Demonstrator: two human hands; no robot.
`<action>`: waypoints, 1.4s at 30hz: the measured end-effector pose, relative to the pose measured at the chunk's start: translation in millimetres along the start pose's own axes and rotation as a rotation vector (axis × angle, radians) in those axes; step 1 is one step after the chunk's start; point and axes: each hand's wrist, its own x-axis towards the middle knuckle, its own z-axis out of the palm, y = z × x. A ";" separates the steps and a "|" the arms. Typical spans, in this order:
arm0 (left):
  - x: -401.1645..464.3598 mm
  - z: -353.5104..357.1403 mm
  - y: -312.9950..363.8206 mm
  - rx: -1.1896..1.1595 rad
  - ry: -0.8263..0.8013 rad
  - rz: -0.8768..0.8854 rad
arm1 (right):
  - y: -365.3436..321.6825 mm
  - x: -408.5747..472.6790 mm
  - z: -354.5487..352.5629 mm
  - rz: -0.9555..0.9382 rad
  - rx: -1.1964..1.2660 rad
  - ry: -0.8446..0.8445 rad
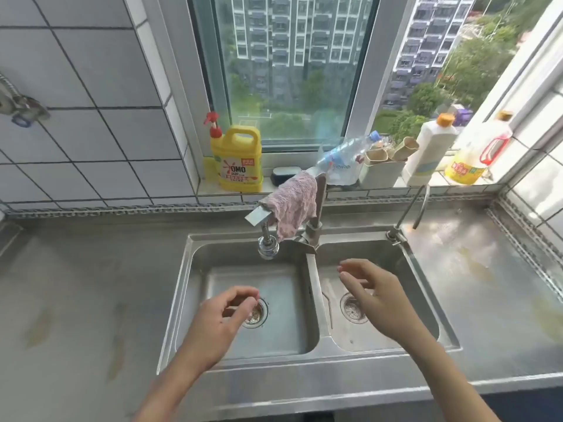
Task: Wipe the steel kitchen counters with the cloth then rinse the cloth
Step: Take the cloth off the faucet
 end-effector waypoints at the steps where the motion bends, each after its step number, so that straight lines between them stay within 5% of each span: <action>1: 7.6 2.7 6.6 -0.029 0.028 0.025 | -0.2 14.6 -4.7 -0.021 0.016 -0.003; 6: 49.2 9.2 57.1 -0.064 0.220 0.168 | -12.3 94.3 -30.7 -0.096 -0.016 -0.056; 11: 102.7 12.0 89.5 0.181 0.513 0.336 | -24.5 168.5 -37.6 -0.141 -0.060 -0.134; 18: 154.0 17.4 84.3 0.389 0.275 0.144 | -32.2 206.7 -13.1 0.026 0.004 -0.276; 24: 161.3 20.6 75.3 0.337 0.409 0.263 | -36.6 204.4 4.9 0.085 0.078 -0.161; 34: 167.6 -13.4 134.1 0.159 0.348 0.318 | -78.7 199.0 -21.9 -0.166 0.180 -0.026; 42: 123.5 -42.0 186.9 -0.047 0.107 0.449 | -125.8 158.5 -50.0 -0.374 0.416 0.040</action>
